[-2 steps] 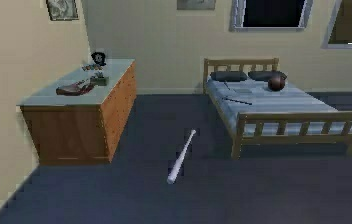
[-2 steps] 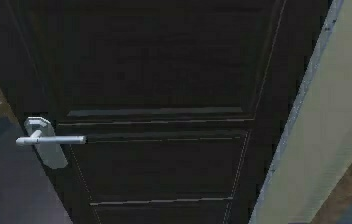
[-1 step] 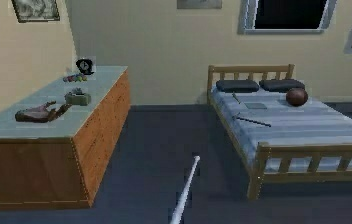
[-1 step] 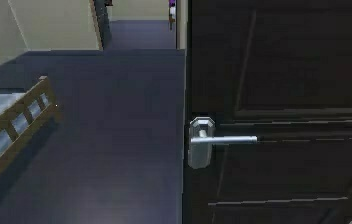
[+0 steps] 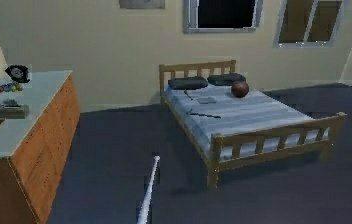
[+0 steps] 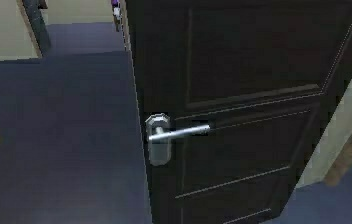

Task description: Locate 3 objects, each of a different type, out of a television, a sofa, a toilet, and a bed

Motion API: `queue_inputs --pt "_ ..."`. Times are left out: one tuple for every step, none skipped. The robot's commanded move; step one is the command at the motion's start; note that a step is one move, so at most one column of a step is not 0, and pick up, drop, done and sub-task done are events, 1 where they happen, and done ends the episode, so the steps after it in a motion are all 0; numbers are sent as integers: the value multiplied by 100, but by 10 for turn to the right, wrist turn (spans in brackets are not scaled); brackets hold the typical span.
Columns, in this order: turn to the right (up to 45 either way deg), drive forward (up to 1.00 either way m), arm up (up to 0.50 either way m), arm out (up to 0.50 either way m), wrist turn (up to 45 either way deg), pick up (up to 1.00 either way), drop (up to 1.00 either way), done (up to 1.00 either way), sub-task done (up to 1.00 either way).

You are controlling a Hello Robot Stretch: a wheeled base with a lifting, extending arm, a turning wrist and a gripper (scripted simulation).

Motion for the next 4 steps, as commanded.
queue_inputs --pt "0 55 0 0 0 0 0 0 0" --pt "180 0 0 0 0 0 0 0 0" --pt "0 0 0 0 0 0 0 0 100" --pt "-450 0 0 0 0 0 0 0 0"
